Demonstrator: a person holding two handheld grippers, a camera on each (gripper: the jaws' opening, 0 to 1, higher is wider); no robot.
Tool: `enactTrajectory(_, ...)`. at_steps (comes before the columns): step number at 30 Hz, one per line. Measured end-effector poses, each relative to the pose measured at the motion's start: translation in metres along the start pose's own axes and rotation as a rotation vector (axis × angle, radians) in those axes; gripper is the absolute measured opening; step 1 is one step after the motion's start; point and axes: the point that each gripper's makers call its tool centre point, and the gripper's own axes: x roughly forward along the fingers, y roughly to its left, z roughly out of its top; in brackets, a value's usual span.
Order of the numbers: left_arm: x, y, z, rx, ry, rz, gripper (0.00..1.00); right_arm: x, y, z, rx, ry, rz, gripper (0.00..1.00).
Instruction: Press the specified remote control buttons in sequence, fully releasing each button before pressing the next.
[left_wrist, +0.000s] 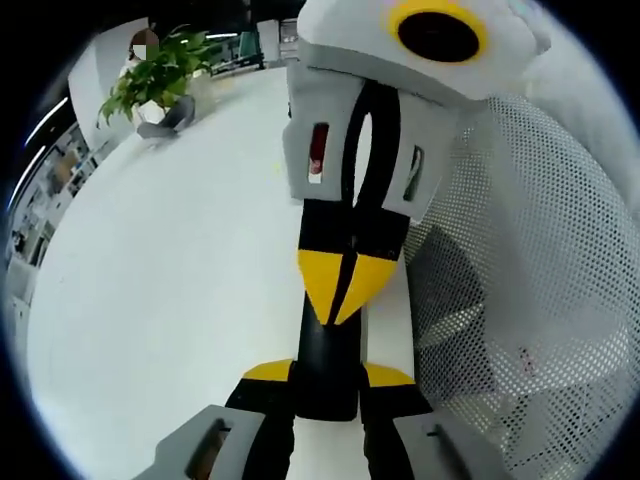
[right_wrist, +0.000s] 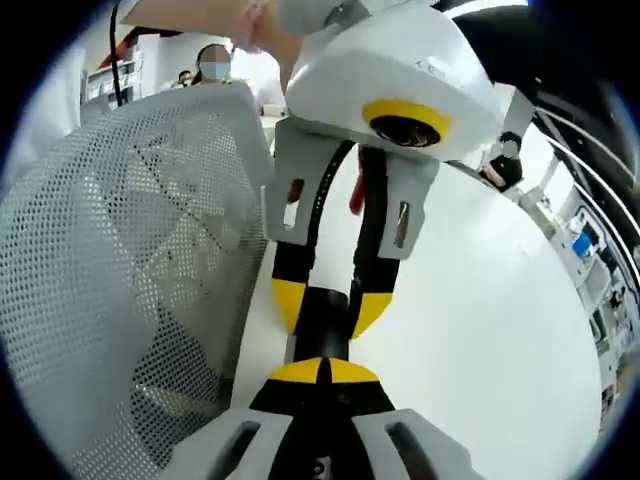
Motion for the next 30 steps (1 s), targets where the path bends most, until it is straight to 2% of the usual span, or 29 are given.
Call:
enactTrajectory(2, 0.001, 0.0, 0.0, 0.005, 0.009, -0.003, 0.24, -0.005, 0.002, -0.005, 0.005, 0.017, 0.004, 0.01)
enactTrajectory(4, 0.001, 0.0, -0.001, 0.006, 0.015, -0.003, 0.24, -0.009, 0.005, -0.011, 0.034, 0.017, 0.027, 0.13)
enactTrajectory(6, 0.001, 0.0, -0.001, 0.008, 0.018, -0.001, 0.24, -0.012, 0.013, -0.019, 0.085, 0.036, 0.086, 0.22)
enactTrajectory(7, 0.001, 0.0, -0.001, 0.008, 0.017, 0.001, 0.24, -0.013, 0.009, -0.018, 0.075, 0.015, 0.069, 0.24)
enactTrajectory(8, 0.001, 0.0, -0.001, 0.006, 0.014, 0.001, 0.24, -0.013, 0.009, -0.024, 0.121, 0.039, 0.063, 0.26)
enactTrajectory(10, 0.001, 0.0, -0.001, 0.006, 0.013, 0.001, 0.24, -0.011, 0.006, -0.029, 0.133, 0.045, 0.06, 0.3)
enactTrajectory(14, 0.001, -0.001, -0.001, 0.0, 0.014, 0.007, 0.24, -0.011, 0.004, -0.032, 0.155, 0.024, 0.052, 0.22)
enactTrajectory(15, 0.001, -0.001, -0.001, 0.009, 0.018, 0.007, 0.24, -0.012, 0.005, -0.032, 0.197, 0.011, 0.052, 0.22)
enactTrajectory(17, 0.001, -0.001, -0.001, 0.009, 0.022, 0.004, 0.24, -0.011, 0.004, -0.031, 0.224, -0.007, 0.05, 0.22)
enactTrajectory(20, 0.001, -0.002, -0.001, 0.006, 0.029, 0.011, 0.24, -0.01, 0.005, -0.032, 0.209, -0.014, 0.039, 0.22)
enactTrajectory(23, 0.001, -0.002, 0.0, 0.014, 0.055, 0.016, 0.24, -0.009, 0.006, -0.033, 0.2, -0.007, -0.005, 0.22)
enactTrajectory(25, 0.001, -0.002, 0.0, -0.014, 0.061, 0.026, 0.25, -0.009, 0.008, -0.032, 0.216, -0.009, -0.012, 0.22)
enactTrajectory(27, 0.001, -0.001, 0.001, -0.057, 0.026, 0.048, 0.25, -0.009, 0.008, -0.032, 0.216, -0.014, -0.008, 0.22)
enactTrajectory(30, -0.002, 0.003, -0.002, -0.176, -0.025, 0.116, 0.3, -0.008, 0.008, -0.032, 0.208, -0.005, -0.001, 0.22)
